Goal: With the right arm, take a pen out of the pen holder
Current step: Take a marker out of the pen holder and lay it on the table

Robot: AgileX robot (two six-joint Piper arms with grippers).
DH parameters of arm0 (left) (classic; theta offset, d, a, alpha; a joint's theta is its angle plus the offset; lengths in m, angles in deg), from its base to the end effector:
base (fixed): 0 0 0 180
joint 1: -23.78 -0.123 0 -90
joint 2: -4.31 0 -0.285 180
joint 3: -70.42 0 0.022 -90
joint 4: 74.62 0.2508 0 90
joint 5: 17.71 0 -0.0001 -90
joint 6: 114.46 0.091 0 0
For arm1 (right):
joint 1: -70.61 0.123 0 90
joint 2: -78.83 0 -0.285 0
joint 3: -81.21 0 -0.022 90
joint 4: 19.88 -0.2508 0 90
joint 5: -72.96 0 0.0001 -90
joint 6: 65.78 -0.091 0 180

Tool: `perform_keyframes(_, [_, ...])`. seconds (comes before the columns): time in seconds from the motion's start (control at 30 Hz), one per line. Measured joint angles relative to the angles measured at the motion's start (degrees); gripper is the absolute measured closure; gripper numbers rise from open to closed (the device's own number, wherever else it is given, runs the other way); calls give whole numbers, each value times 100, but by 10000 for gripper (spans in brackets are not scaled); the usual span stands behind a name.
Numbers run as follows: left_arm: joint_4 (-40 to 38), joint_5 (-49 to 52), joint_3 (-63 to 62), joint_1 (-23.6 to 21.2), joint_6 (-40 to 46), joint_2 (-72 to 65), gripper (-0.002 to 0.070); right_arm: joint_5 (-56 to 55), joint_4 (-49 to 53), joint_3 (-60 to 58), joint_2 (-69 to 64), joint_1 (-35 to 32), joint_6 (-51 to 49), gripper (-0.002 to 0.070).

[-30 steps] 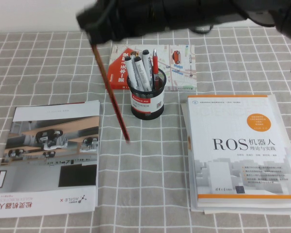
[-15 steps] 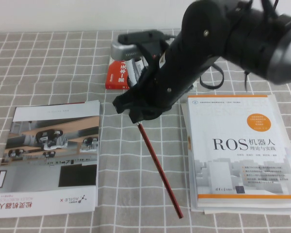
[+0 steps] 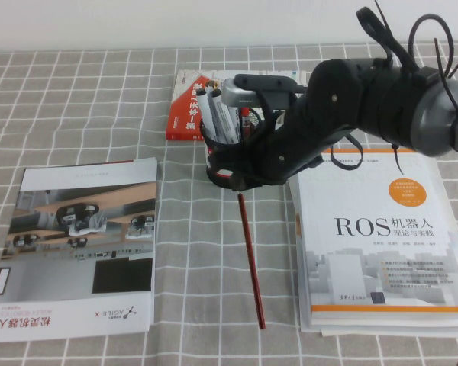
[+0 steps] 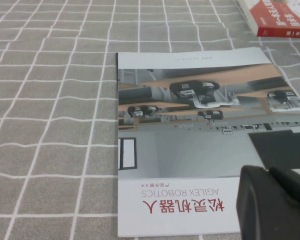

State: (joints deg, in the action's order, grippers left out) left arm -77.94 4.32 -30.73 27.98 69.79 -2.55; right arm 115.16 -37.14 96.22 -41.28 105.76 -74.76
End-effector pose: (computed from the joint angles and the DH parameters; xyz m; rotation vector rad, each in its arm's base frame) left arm 0.0518 -0.0058 0.1700 0.1030 1.8773 -0.0567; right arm 0.3498 0.2685 0.2515 -0.3852 2.6188 0.6206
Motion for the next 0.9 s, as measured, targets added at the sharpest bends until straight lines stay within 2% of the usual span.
perform_keyframes(0.9, [0,0,0,0,0,0,678,-287,-28,-13,-568,-372,-331,671])
